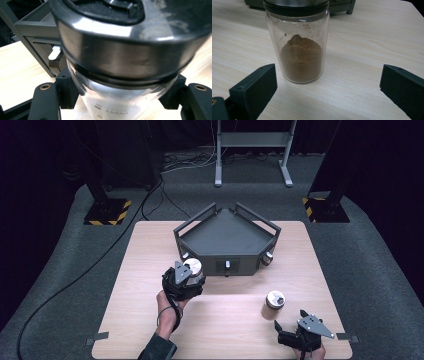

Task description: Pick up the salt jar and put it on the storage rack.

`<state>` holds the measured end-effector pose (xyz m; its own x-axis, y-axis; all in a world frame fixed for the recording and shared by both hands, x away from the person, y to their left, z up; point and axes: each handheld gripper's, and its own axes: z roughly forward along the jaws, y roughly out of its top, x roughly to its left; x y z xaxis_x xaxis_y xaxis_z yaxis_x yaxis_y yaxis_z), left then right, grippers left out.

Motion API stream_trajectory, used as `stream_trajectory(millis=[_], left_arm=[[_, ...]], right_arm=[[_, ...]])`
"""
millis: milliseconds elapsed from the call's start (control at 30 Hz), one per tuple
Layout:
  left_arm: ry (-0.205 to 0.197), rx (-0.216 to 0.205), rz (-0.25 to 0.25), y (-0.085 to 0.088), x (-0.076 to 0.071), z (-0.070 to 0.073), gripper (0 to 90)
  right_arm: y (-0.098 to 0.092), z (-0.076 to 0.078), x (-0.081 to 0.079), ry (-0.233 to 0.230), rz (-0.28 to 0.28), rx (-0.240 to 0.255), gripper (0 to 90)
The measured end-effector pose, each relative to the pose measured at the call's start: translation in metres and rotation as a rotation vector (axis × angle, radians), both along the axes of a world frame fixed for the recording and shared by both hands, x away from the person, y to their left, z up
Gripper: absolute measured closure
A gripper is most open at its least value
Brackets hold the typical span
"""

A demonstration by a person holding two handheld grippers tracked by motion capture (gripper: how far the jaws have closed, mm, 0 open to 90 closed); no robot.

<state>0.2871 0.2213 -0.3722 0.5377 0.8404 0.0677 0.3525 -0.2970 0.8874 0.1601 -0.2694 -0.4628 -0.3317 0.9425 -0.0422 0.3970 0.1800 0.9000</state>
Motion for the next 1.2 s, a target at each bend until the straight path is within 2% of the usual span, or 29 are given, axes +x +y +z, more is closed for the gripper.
stream_trajectory(millis=[1200], left_arm=[[-0.011, 0.003, -0.016, -0.001, 0.014, 0.022, 31.4]], right_arm=[[0.001, 0.0, 0.0, 0.003, -0.003, -0.004, 0.2]])
